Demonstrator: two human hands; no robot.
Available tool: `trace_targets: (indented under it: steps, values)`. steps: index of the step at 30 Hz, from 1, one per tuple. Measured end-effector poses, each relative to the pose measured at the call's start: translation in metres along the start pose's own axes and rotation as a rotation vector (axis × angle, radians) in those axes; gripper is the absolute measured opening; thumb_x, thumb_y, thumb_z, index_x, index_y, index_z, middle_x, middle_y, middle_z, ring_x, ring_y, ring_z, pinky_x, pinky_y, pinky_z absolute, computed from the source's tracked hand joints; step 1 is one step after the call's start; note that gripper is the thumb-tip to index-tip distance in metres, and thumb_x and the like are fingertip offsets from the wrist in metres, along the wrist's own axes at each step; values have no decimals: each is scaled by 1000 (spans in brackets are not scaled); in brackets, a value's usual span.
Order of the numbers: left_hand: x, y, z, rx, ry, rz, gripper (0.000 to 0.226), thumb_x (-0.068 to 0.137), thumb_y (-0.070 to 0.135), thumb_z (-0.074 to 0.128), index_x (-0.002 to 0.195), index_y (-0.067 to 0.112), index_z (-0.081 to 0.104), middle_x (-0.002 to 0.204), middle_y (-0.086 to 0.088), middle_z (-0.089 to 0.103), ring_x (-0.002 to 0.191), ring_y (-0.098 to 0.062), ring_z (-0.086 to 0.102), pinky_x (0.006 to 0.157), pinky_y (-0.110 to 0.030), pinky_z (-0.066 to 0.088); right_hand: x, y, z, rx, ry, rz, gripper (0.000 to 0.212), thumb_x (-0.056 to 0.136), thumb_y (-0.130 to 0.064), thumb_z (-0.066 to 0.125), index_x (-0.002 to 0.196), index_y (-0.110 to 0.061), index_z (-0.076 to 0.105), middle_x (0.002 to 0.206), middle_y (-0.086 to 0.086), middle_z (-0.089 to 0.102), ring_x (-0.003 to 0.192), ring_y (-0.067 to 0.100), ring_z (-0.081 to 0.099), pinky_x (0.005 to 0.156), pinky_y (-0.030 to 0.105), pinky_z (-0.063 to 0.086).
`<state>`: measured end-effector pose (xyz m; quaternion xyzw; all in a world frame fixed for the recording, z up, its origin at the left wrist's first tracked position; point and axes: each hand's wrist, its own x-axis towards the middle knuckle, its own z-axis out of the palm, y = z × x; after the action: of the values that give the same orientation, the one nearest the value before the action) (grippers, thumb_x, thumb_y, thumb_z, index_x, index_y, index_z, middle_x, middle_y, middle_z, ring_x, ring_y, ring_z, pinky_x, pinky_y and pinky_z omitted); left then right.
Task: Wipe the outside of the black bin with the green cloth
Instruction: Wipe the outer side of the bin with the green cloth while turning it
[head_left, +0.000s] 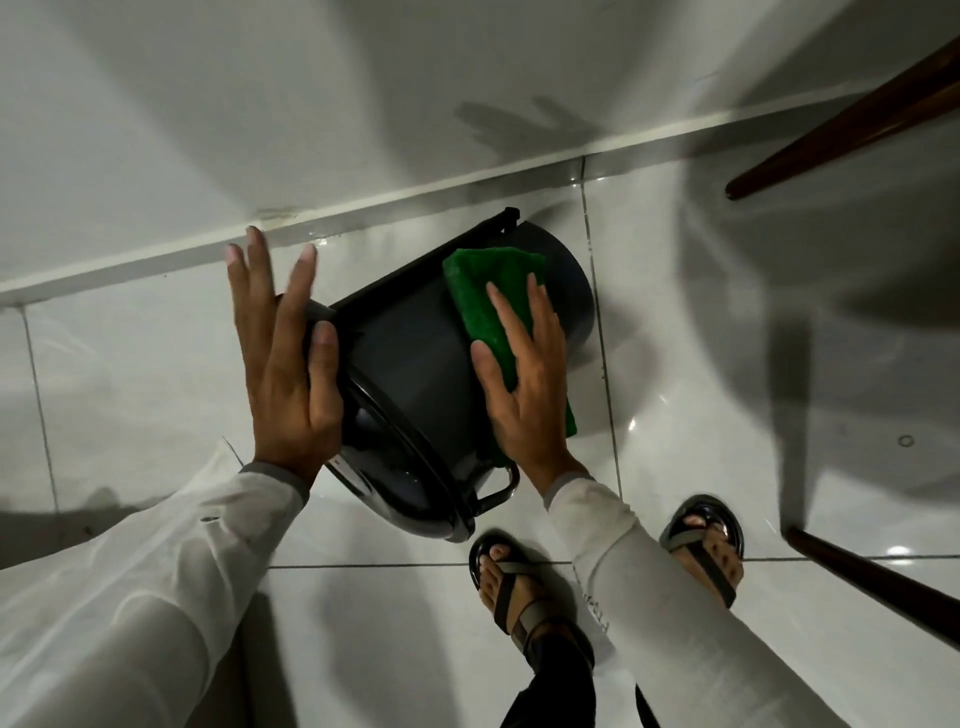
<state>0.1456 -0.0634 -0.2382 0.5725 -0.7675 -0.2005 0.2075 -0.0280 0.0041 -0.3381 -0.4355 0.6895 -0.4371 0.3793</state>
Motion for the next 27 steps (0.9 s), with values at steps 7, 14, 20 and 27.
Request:
trace_targets:
  steps: [7,14,20,27]
  values:
    - [16,27,9,265,-88,241,56,105,42,35,152,15,51,164,-40,22,157,-52,16,125,-71,18,26,7,-25,138,11,222,56,101,-49,43,155,-34,39,173,6,18,161,25,14,128,56,22]
    - [41,54,20,447,-128,292,89,93,83,23,159,26,40,165,-42,17,154,-60,12,119,-82,9,67,21,-44,270,15,504,74,87,-59,46,156,-34,36,170,2,24,157,27,24,126,56,25]
    - [45,49,14,467,-124,205,91,93,84,19,161,26,36,168,-38,12,156,-58,8,117,-84,5,43,-22,-46,278,-74,331,63,89,-44,51,150,-30,48,170,5,24,159,26,19,129,51,18]
    - [44,33,4,445,-164,223,92,93,83,18,160,22,37,167,-38,13,156,-59,7,115,-86,4,1,-33,-26,33,-126,-125,52,101,-45,44,150,-29,48,170,7,29,159,19,19,129,44,12]
